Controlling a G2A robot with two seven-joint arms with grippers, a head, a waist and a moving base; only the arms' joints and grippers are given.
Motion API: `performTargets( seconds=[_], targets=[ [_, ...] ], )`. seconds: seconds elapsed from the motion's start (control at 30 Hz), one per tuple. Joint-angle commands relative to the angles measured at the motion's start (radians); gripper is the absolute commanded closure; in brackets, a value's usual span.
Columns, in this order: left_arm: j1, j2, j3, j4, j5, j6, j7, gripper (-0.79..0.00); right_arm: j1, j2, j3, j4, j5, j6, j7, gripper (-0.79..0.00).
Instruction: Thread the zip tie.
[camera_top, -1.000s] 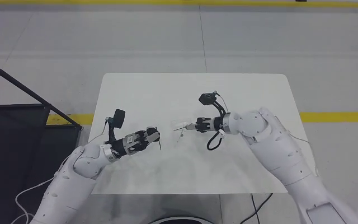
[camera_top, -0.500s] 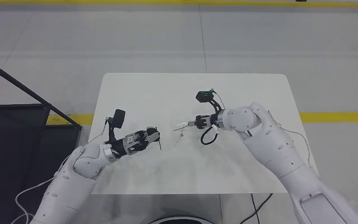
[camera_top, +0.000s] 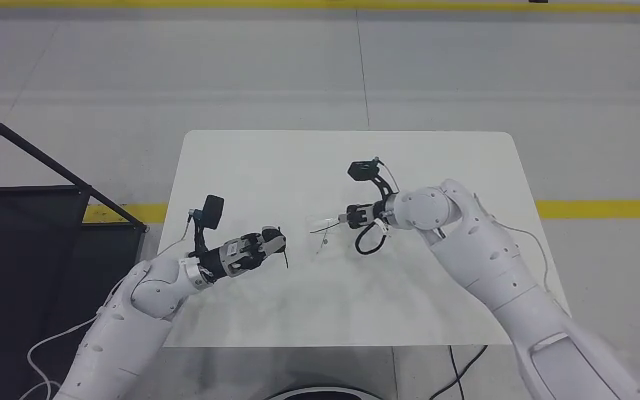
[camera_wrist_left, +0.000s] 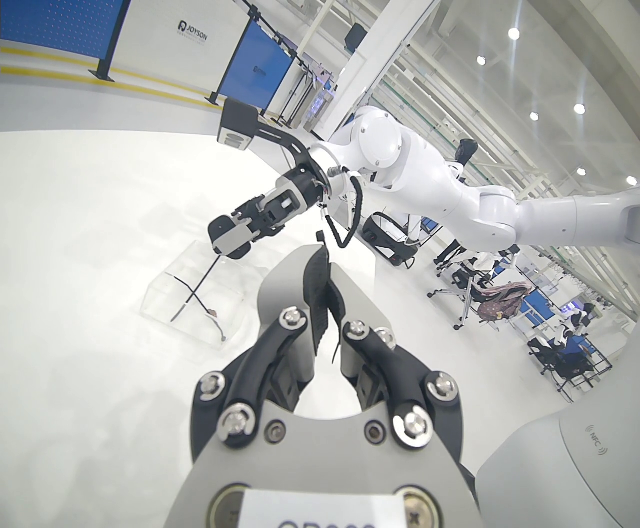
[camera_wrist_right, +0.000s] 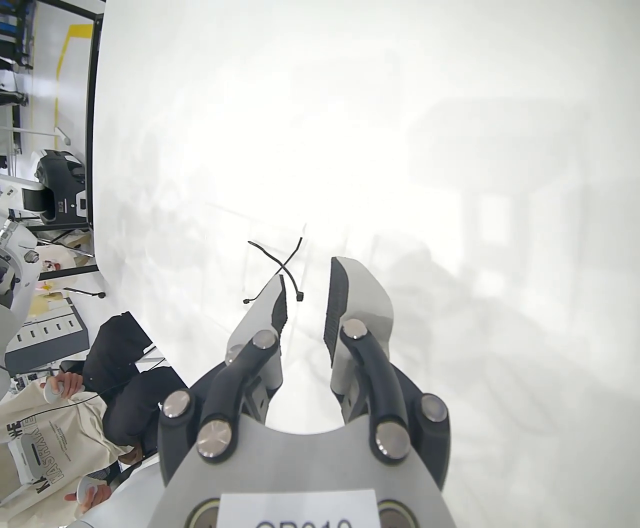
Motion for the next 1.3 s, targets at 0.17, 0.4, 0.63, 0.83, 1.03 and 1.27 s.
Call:
performTargets(
  seconds=[0.17, 0.4, 0.63, 0.83, 1.03, 1.27],
  targets=[
    [0.0, 0.0, 0.0, 0.0, 0.0, 0.0, 0.0, 0.0, 0.003, -0.009, 0.001, 0.007, -0.005, -0.004, -0.001, -0.068],
    [0.0, 0.0, 0.0, 0.0, 0.0, 0.0, 0.0, 0.0, -0.002, -0.009, 0.018, 0.0, -0.01, -0.007, -0.002, 0.0],
    [0.0, 0.0, 0.0, 0.0, 0.0, 0.0, 0.0, 0.0, -0.028, 0.007, 0.075, -0.043, -0.01, -0.018, -0.012, 0.0],
    [0.002, -0.001, -0.001, -0.004, 0.003, 0.013, 0.006, 0.0, -0.109, 0.049, 0.18, -0.153, -0.007, -0.051, -0.004, 0.0],
    [0.007, -0.009, -0.002, -0.019, 0.09, 0.104, 0.079, 0.0, -0.243, 0.096, 0.314, -0.314, 0.01, -0.066, 0.018, 0.0],
    [0.031, -0.033, 0.009, -0.05, 0.443, 0.227, 0.367, 0.0, -0.41, 0.138, 0.466, -0.478, 0.113, -0.112, 0.055, 0.0]
  ],
)
